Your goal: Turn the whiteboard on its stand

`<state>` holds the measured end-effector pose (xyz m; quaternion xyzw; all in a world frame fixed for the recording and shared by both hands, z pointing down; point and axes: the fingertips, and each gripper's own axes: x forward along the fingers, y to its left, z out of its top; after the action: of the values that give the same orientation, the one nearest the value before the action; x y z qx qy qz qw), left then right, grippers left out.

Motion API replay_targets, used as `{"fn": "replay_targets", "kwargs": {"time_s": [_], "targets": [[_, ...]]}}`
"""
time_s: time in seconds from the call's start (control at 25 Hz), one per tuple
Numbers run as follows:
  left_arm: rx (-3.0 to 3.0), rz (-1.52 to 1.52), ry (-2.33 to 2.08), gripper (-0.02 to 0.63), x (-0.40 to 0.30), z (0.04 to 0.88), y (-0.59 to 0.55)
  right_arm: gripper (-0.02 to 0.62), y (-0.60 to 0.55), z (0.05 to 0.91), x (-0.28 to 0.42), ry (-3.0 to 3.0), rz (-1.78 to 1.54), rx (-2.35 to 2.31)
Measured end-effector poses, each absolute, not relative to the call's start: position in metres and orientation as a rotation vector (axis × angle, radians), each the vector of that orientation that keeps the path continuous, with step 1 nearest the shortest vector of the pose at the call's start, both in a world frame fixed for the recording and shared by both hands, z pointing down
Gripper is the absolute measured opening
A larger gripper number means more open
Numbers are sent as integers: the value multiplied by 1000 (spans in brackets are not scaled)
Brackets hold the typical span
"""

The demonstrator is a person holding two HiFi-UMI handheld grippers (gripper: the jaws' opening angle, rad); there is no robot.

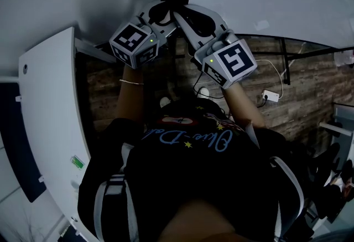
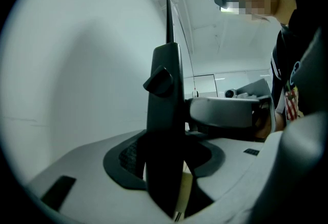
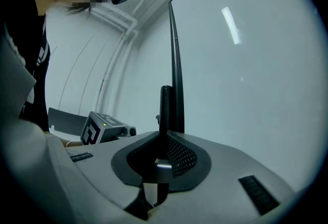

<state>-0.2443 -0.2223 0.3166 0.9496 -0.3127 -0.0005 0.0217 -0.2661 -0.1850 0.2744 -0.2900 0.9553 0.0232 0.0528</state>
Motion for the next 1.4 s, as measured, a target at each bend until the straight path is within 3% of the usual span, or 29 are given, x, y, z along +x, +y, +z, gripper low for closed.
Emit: {"fn": "replay_targets", "kwargs": {"time_s": [0.88, 1.4], "targets": [[2991, 95, -1143, 230, -252, 322, -221, 26, -175, 270, -250, 2894, 145, -928], [2952, 68, -1244, 204, -272, 318, -204, 26, -169, 273, -242, 2886, 101, -908]]}}
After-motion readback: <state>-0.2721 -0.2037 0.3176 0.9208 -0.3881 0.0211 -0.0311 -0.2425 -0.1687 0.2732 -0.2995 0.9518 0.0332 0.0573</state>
